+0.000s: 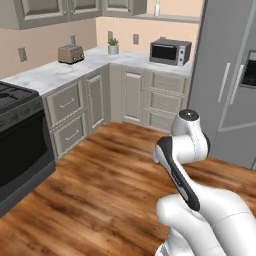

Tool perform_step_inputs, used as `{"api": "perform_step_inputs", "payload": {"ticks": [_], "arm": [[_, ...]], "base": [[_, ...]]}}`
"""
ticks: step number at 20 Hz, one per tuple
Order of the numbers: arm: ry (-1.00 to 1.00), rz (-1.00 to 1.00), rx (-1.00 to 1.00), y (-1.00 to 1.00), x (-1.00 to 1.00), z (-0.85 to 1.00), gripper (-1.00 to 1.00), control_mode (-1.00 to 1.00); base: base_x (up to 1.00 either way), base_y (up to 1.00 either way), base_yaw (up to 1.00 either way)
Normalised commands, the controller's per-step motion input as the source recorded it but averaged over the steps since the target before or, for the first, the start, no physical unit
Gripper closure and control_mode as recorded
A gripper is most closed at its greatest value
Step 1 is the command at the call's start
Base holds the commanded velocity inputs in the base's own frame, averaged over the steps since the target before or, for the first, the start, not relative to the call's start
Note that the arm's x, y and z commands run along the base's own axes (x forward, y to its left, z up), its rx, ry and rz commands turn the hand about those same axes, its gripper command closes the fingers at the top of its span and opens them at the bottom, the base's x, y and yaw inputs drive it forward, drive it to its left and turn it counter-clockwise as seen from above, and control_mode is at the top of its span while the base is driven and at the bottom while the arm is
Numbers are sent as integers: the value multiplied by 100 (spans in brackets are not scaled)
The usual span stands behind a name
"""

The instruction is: Move the cutting board and knife to the sink. Then move spray from the shelves to the counter.

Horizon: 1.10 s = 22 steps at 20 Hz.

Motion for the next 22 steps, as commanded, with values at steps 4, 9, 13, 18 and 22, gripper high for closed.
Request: {"api": "perform_step_inputs", "payload": {"ticks": [4, 9, 13, 18, 22], "arm": [[0, 0, 0, 0, 0, 0, -100, 100], [0, 0, 0, 0, 0, 0, -100, 100], [0, 0, 0, 0, 0, 0, -100, 100], [0, 0, 0, 0, 0, 0, -100, 100], [0, 0, 0, 0, 0, 0, -100, 100]], "base": [[70, 15, -10], [71, 14, -9], [72, 12, -9], [72, 11, -9], [75, 9, -7]]}}
